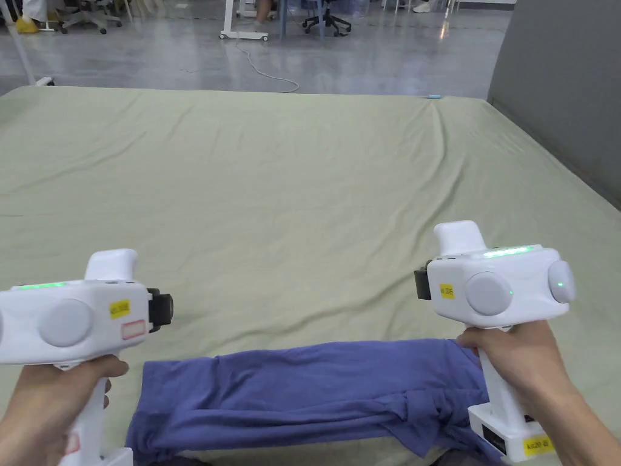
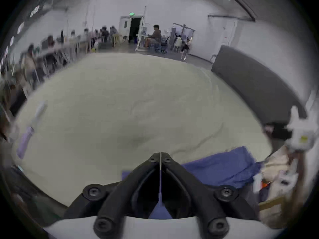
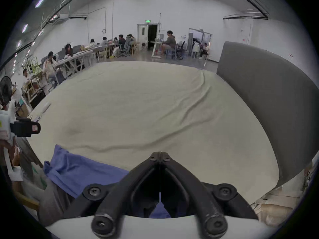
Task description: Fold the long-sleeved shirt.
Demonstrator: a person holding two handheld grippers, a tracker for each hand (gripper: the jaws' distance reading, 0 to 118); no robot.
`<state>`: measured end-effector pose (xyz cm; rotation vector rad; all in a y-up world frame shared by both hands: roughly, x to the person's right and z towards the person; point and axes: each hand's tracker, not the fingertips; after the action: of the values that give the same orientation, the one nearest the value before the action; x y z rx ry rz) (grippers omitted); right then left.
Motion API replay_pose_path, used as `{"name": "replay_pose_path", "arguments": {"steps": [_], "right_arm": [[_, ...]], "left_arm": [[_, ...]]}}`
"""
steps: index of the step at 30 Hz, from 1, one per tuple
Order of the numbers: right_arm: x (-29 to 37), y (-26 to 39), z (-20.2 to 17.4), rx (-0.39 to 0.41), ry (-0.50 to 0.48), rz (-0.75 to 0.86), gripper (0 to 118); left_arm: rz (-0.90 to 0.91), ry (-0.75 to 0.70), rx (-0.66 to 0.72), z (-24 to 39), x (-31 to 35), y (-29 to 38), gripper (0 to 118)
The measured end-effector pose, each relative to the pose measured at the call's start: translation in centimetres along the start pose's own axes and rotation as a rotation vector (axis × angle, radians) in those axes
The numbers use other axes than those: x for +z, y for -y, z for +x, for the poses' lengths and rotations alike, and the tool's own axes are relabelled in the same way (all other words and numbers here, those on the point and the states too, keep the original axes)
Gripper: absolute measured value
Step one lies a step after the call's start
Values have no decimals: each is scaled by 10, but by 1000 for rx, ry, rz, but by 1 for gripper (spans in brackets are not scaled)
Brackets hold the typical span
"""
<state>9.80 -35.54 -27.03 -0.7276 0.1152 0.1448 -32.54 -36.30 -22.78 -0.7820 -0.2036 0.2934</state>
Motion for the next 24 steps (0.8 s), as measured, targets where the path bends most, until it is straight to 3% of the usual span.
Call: {"name": "replay_pose_path", "arguments": {"steps": [1, 2, 3, 4, 5, 11, 14, 18, 24], "right_arm": [[3, 2, 0, 2, -8, 7, 0], [9, 2, 0, -2, -25, 17, 0], [15, 2, 0, -8, -41, 25, 0], [18, 5, 0, -17, -58, 31, 0], [18, 8, -2, -28, -82, 36, 0], [16, 8, -15, -30, -144, 5, 0], [14, 12, -19, -30, -152, -1, 0], [13, 13, -20, -62, -187, -11, 0], [13, 18, -22, -71, -186, -19, 0]], "left_arm": [[-23, 73, 70, -11, 4, -1, 12], [-59, 173, 180, -30, 7, 0, 36], [-103, 242, 277, -47, 7, 2, 77], [-133, 277, 342, -62, 6, 6, 103], [-150, 284, 391, -74, 2, 15, 115], [-266, 211, 474, -129, -33, 69, 116], [-284, 313, 577, -143, -49, 92, 117], [-201, 372, 559, -139, -47, 94, 118], [-259, 546, 582, -117, -64, 94, 118]]}}
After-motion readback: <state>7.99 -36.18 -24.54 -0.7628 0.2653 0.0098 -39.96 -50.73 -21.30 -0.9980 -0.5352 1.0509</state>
